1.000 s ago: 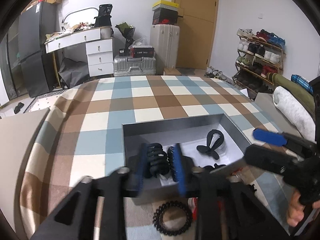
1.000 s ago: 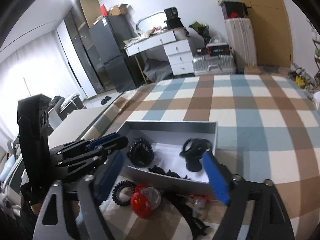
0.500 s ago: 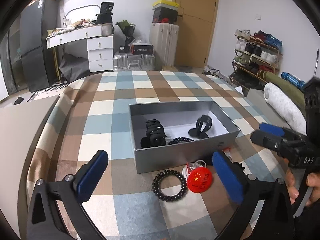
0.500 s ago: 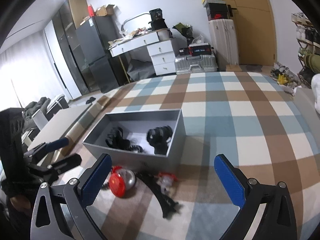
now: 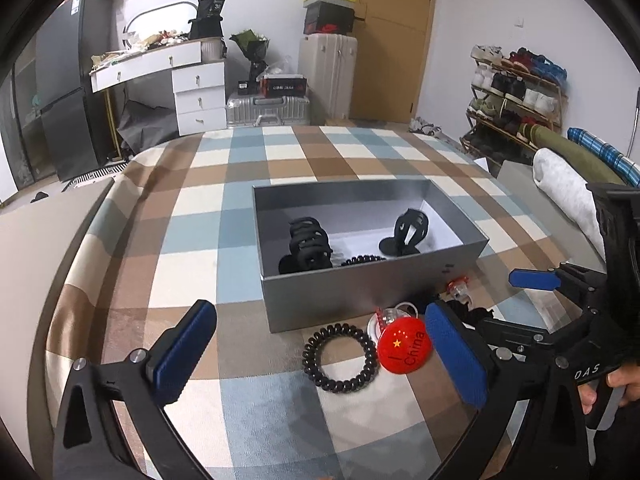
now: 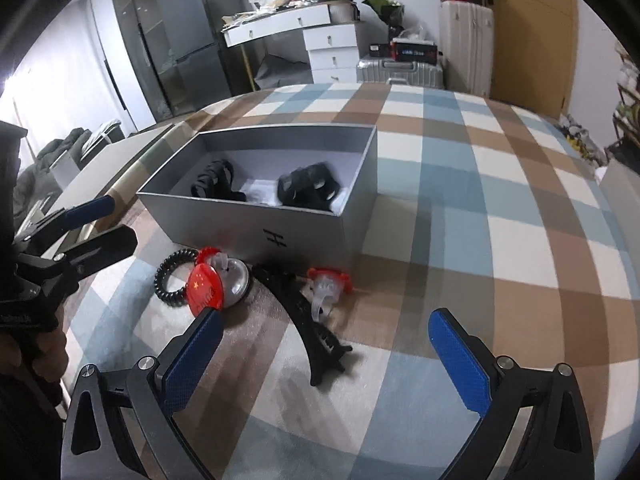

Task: Organize jewelry
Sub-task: 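Withdraw both grippers from the box, then lower the right gripper onto the red-capped clear clip and close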

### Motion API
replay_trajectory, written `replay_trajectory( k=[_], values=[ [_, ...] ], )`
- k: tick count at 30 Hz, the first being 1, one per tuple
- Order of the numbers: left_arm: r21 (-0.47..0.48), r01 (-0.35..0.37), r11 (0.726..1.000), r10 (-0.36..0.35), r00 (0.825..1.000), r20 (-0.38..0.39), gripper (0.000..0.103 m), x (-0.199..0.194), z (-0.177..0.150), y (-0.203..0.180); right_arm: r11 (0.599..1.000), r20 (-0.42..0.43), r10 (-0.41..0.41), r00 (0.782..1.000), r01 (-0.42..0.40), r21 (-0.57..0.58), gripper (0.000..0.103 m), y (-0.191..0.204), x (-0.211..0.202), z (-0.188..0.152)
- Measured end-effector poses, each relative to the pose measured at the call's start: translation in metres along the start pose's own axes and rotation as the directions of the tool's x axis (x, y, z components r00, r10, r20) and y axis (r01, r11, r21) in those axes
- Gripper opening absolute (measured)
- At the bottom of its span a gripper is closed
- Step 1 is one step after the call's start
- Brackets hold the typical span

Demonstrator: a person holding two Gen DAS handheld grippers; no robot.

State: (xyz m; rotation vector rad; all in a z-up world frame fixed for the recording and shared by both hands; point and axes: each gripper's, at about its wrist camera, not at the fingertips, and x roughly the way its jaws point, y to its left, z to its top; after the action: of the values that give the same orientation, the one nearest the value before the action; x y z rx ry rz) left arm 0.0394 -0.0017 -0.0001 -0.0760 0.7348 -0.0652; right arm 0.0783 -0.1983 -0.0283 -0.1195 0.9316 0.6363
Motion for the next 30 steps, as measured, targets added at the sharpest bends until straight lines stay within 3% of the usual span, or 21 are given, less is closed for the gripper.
replay_trajectory(
  k=[9,13,17,19,26,30],
  values=[
    [-0.003,-0.008,1.0,0.008,1.0,-0.025,0.102,0.003,-0.004,0.002,0.999,0.01,0.017,1.0,-0.018,0.04,0.102,-0.007,-0.003,-0.002],
    [0.011,-0.012,1.0,0.013,0.999,-0.033,0.102,0.005,-0.005,0.001,0.999,-0.024,0.04,0.999,-0.04,0.02,0.087,-0.005,-0.001,-0.002],
    [0.013,-0.009,1.0,0.009,0.999,-0.045,0.102,0.008,-0.007,0.0,0.998,-0.003,0.044,0.999,-0.044,0.034,0.084,-0.007,-0.003,-0.001],
    [0.021,-0.012,1.0,0.013,0.999,-0.044,0.102,0.007,-0.007,-0.002,0.998,0.006,0.035,0.999,-0.035,0.061,0.075,-0.011,-0.001,-0.001],
    [0.03,-0.015,0.999,0.016,0.999,-0.044,0.102,0.007,-0.008,-0.004,0.991,0.012,0.017,1.0,-0.019,0.136,0.067,-0.02,0.008,0.005],
    [0.027,-0.014,1.0,0.015,0.999,-0.043,0.102,0.007,-0.007,-0.002,0.989,-0.006,-0.033,0.999,0.033,0.142,0.065,-0.022,0.015,0.008]
  ],
)
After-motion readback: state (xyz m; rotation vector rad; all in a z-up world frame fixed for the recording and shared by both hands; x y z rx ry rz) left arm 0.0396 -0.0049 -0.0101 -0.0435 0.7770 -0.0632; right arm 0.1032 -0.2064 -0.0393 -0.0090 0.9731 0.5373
